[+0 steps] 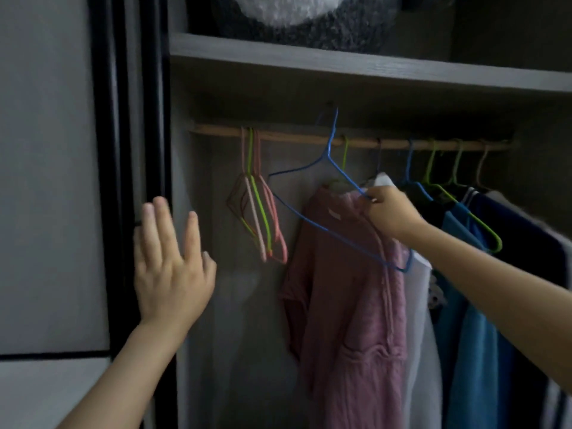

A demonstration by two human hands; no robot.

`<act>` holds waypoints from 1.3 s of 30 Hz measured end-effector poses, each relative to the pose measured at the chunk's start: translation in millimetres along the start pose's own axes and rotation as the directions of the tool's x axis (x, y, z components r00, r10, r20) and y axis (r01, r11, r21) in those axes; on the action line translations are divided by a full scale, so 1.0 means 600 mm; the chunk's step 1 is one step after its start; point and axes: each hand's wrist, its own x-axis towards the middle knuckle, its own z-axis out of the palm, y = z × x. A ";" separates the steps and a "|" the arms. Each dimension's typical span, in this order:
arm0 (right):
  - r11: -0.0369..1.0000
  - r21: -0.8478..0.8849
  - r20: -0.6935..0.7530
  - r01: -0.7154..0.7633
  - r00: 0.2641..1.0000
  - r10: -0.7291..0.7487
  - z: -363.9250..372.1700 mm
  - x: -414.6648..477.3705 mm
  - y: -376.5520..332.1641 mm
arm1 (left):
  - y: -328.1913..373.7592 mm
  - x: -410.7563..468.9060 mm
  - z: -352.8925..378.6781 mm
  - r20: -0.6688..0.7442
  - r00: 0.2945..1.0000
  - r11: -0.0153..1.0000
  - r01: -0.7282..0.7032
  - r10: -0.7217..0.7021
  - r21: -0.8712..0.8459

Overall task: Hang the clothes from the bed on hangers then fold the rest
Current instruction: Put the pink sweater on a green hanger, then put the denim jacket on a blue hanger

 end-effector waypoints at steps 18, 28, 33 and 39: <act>0.919 -0.260 -0.066 -0.298 0.955 0.291 -0.614 -0.470 0.446 | 0.748 -0.023 -0.177 0.075 0.980 0.505 -0.029 0.184 -0.863; 0.702 -0.373 -0.317 -0.606 0.795 0.518 -0.911 -0.825 0.553 | 1.199 -0.112 -0.485 0.128 0.836 0.084 0.098 0.533 -0.992; 0.574 -0.375 -0.405 -0.728 0.686 0.605 -0.984 -0.975 0.572 | 1.354 -0.168 -0.618 0.049 0.764 -0.094 0.142 0.643 -0.985; 0.442 -0.325 -0.489 -0.836 0.549 0.678 -1.064 -1.122 0.638 | 1.532 -0.265 -0.726 0.001 0.573 -0.215 0.310 0.820 -0.926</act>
